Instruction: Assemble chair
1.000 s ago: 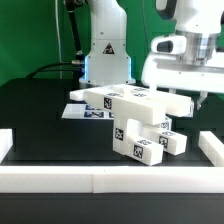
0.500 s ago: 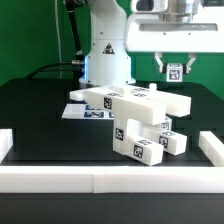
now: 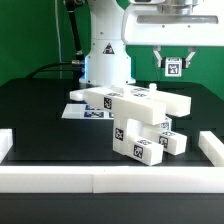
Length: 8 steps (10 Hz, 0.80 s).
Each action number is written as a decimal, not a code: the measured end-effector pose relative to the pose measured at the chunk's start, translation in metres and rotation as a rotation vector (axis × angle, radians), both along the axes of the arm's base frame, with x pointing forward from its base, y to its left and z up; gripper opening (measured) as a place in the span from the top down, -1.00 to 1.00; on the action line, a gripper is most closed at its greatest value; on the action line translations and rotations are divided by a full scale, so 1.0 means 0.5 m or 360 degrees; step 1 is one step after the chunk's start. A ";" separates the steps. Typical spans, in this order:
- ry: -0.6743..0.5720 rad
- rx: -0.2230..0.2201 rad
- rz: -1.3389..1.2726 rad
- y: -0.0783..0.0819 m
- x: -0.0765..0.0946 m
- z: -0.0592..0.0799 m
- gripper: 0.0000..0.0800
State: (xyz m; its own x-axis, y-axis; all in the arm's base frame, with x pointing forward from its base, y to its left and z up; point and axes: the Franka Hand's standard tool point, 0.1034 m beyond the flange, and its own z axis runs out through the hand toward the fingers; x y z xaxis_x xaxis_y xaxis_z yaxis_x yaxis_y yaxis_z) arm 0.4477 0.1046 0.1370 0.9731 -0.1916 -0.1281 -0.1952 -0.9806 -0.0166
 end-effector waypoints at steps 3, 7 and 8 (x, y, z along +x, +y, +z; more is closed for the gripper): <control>-0.0037 0.0066 0.0166 -0.058 0.060 0.002 0.28; -0.0036 0.0058 0.0156 -0.051 0.058 -0.001 0.28; -0.0066 0.0054 0.0185 -0.055 0.060 -0.003 0.28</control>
Offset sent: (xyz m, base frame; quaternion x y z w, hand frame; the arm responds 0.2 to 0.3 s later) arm 0.0000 0.0000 0.0000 0.0000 0.0000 0.0000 1.0000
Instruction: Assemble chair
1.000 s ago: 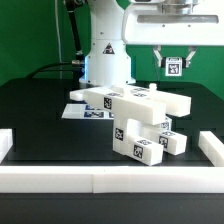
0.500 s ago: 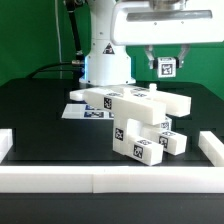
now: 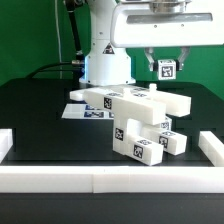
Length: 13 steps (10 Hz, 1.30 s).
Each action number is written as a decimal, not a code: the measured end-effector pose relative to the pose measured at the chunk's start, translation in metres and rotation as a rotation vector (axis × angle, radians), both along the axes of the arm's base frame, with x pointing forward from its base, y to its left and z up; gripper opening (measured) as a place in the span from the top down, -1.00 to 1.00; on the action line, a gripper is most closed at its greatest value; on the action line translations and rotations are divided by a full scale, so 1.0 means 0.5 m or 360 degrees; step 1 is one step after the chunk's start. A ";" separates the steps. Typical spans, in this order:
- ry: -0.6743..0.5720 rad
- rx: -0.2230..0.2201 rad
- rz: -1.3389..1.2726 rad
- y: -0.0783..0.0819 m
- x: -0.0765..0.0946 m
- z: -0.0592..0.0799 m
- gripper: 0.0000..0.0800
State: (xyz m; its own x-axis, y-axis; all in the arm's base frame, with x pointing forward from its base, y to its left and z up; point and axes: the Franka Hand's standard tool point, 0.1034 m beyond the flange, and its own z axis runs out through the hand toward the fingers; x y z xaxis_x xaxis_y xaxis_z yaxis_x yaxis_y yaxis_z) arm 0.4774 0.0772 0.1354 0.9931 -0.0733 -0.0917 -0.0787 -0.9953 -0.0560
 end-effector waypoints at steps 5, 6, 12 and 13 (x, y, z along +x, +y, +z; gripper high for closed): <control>-0.0038 -0.0009 0.0056 -0.035 0.006 -0.013 0.28; -0.0037 -0.0010 0.0056 -0.036 0.006 -0.014 0.28; -0.0034 -0.0020 0.0125 -0.048 0.001 -0.019 0.28; -0.0033 -0.0022 0.0130 -0.045 0.001 -0.021 0.28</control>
Offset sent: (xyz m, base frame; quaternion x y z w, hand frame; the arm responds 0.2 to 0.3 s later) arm 0.0048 -0.0286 -0.0122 0.0108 0.0119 -0.0202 0.9997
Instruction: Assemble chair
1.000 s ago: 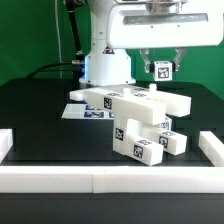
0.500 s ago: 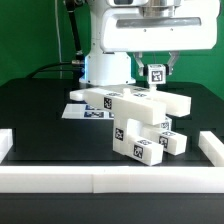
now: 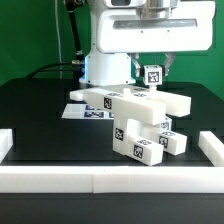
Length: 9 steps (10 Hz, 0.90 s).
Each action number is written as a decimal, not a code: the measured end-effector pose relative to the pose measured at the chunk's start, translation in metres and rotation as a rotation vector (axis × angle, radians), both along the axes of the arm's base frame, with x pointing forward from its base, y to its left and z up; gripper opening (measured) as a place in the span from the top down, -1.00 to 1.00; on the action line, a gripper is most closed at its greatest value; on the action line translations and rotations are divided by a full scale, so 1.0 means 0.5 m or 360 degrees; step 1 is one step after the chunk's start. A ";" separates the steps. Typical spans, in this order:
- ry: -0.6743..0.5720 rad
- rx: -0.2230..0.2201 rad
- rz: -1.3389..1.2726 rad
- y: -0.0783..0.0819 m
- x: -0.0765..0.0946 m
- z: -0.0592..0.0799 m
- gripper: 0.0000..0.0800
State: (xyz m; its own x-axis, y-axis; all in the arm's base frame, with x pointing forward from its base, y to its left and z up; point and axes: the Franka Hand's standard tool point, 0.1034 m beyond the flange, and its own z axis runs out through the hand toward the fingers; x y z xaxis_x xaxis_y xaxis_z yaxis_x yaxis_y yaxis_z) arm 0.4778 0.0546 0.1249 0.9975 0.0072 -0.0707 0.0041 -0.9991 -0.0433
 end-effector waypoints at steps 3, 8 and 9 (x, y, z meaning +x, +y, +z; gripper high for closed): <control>-0.0013 -0.0007 0.0008 0.003 0.001 -0.006 0.28; -0.0033 -0.0018 0.0017 0.005 0.006 -0.015 0.28; -0.0050 -0.0020 0.0020 0.007 0.010 -0.015 0.28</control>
Offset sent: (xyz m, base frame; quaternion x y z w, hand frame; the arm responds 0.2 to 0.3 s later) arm -0.0017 0.0035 -0.0062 -0.0131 0.0144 -0.0130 0.9997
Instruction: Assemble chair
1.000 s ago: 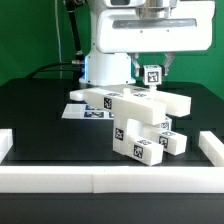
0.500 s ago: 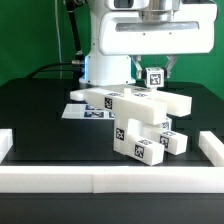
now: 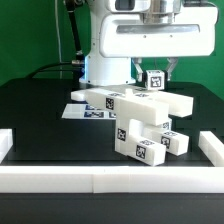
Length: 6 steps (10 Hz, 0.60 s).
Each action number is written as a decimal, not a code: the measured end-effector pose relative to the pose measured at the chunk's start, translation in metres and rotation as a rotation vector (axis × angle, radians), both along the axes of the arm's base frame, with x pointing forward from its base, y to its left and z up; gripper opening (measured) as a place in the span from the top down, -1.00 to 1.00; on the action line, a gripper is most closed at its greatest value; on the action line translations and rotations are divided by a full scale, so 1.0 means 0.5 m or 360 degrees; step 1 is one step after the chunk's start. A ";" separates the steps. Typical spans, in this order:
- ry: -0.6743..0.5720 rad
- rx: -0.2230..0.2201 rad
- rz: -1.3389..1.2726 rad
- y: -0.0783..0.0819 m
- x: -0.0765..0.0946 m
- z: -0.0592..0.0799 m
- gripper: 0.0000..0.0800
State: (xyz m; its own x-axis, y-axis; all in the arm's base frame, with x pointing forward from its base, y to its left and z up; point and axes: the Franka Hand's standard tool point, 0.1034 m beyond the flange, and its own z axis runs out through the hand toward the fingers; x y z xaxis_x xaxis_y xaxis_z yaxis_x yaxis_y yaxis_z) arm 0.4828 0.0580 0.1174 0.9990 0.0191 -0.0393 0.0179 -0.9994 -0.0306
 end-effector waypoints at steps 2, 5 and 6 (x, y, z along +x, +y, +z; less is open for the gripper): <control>-0.0012 -0.0001 0.0002 0.001 0.003 0.000 0.28; -0.0012 -0.0001 0.0002 0.001 0.003 0.001 0.28; -0.0012 -0.0001 0.0002 0.001 0.003 0.001 0.28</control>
Offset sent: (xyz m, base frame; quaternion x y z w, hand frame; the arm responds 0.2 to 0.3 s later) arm 0.0000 0.0000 0.0000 0.0000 0.0000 0.0000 1.0000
